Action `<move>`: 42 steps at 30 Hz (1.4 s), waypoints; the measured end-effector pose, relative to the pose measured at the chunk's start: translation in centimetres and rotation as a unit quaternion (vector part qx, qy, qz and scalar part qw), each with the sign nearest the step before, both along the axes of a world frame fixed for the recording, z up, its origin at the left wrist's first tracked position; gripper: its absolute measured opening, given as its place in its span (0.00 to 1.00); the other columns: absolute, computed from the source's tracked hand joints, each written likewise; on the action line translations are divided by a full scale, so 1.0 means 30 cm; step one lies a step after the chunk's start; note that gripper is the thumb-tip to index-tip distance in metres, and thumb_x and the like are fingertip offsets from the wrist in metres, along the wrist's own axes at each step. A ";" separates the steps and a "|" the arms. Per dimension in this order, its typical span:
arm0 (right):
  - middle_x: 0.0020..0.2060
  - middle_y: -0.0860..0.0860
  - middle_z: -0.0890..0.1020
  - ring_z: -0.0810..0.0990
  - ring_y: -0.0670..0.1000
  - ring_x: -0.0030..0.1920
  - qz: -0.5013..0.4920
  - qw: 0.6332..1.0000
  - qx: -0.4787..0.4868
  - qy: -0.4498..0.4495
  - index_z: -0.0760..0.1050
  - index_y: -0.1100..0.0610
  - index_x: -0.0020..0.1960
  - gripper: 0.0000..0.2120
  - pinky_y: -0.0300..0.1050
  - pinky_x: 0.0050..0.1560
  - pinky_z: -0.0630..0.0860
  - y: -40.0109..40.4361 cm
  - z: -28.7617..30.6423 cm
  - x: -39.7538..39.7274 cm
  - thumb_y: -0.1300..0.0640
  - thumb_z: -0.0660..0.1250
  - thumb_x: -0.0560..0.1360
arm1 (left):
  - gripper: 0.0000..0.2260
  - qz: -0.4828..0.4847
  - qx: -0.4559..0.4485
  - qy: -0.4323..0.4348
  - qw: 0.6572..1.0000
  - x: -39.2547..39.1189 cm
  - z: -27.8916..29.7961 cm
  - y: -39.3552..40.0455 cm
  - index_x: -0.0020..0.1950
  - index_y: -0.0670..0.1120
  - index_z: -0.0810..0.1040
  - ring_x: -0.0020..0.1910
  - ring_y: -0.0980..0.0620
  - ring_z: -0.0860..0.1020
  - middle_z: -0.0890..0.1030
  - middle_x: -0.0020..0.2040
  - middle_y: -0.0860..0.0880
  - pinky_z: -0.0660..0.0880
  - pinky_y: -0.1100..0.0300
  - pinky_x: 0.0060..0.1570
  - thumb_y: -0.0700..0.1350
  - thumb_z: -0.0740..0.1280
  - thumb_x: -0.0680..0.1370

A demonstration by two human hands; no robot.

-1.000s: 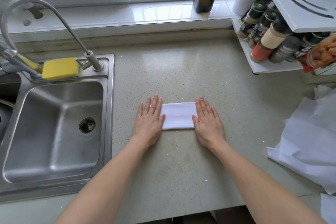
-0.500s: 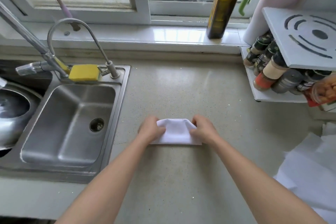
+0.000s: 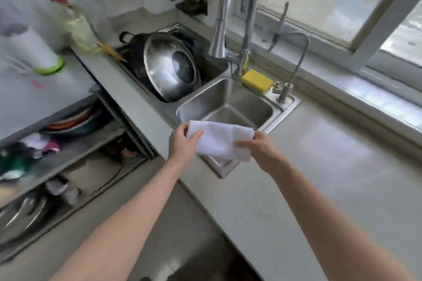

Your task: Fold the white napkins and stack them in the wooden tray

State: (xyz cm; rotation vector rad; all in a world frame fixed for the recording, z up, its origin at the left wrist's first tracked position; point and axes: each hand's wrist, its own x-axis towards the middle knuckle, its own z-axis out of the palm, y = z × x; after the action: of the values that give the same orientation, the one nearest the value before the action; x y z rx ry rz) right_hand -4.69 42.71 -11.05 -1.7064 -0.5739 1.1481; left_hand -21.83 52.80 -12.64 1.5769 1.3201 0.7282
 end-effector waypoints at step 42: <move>0.39 0.50 0.75 0.74 0.48 0.38 0.408 0.867 -0.001 -0.287 0.72 0.58 0.50 0.06 0.42 0.41 0.77 1.609 -0.156 -2.813 0.67 0.63 0.76 | 0.15 0.306 -0.063 0.175 0.934 -2.910 -0.098 1.083 0.64 0.43 0.73 0.63 0.48 0.72 0.74 0.64 0.46 0.65 0.64 0.57 0.36 0.63 0.77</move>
State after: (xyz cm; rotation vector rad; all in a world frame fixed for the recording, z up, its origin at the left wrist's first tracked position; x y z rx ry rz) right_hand -89.08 91.00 -15.73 -1.8492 -1.7959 1.1582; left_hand -109.13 85.30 -15.56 1.2227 2.1290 0.7260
